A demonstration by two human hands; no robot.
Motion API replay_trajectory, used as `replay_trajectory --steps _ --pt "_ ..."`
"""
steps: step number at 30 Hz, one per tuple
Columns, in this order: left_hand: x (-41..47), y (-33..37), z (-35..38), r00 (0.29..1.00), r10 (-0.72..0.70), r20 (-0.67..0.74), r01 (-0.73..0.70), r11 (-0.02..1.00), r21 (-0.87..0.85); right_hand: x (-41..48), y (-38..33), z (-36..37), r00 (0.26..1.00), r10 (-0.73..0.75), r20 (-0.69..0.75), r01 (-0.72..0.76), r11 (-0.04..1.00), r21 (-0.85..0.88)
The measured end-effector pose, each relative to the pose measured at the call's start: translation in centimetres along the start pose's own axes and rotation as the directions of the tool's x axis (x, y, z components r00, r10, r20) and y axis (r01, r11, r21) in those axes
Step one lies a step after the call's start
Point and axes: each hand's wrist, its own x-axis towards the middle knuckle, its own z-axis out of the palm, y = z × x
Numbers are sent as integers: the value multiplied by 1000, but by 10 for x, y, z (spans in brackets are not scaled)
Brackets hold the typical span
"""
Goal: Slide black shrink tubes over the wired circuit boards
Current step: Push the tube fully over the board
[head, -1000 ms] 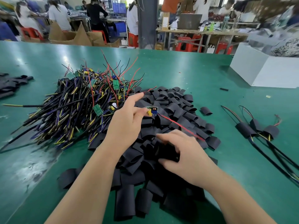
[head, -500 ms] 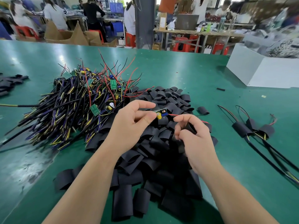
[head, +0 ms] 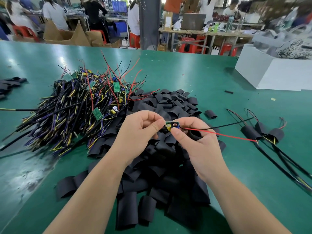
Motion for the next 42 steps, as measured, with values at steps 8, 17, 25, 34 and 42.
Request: replay_trajectory --steps 8,17,25,34,42 --pt "-1 1 2 991 56 -119 -60 998 -35 0 -1 0 995 96 -39 -90 987 133" --pt "-4 1 2 996 85 37 -87 995 49 1 -2 -3 972 224 -68 -196 937 289" --pt "-4 -1 1 990 4 137 -22 992 126 2 -2 -4 952 297 71 -304 902 307" --pt "-4 4 -12 999 -18 32 18 1000 19 9 -4 -29 823 553 132 -557 739 379" --pt "-2 2 -28 998 -50 24 52 992 -115 14 -10 -60 934 316 169 -356 765 537"
